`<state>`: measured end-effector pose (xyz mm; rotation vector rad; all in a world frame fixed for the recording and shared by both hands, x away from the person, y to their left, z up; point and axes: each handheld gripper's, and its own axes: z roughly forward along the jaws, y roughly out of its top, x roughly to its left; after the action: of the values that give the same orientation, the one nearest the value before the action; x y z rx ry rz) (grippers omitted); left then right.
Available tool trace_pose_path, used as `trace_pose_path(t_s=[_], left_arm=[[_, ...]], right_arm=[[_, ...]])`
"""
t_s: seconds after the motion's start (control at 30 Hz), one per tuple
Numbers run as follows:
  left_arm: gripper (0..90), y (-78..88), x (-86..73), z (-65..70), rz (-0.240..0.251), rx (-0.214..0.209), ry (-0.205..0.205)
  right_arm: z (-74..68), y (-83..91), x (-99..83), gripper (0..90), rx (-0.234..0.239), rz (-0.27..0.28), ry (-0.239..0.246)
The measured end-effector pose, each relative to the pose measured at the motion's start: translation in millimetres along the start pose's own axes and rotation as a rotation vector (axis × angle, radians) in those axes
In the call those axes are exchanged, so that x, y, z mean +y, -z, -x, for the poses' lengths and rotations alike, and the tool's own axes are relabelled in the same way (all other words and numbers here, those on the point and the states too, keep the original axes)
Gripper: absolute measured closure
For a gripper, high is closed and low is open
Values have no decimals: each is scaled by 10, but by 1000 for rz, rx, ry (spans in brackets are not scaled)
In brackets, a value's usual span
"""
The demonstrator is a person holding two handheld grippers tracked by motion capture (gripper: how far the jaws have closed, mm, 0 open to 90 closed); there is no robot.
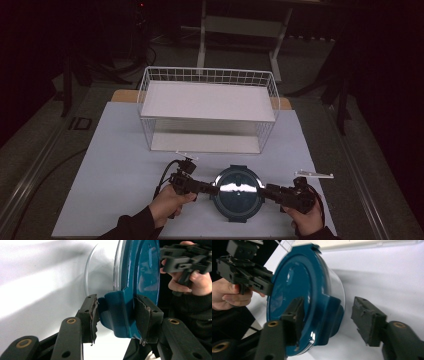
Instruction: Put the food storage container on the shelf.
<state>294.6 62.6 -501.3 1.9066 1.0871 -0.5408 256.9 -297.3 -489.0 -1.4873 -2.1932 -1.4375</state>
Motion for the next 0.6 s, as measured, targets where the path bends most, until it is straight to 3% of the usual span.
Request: trace_pose_path(t_s=[0.07, 0.23, 0.43, 0.6], left_arm=[[559, 5, -9, -3, 0, -3, -8], [563, 12, -35, -22, 4, -17, -10], [559, 10, -68, -76, 19, -37, -2], [558, 22, -107, -44, 33, -14, 3]], right_arm=[[26, -11, -11, 505, 56, -17, -43], [48, -53, -20, 533, 86, -72, -62], [168, -99, -39, 554, 194, -103, -144], [122, -96, -32, 557, 177, -100, -125]])
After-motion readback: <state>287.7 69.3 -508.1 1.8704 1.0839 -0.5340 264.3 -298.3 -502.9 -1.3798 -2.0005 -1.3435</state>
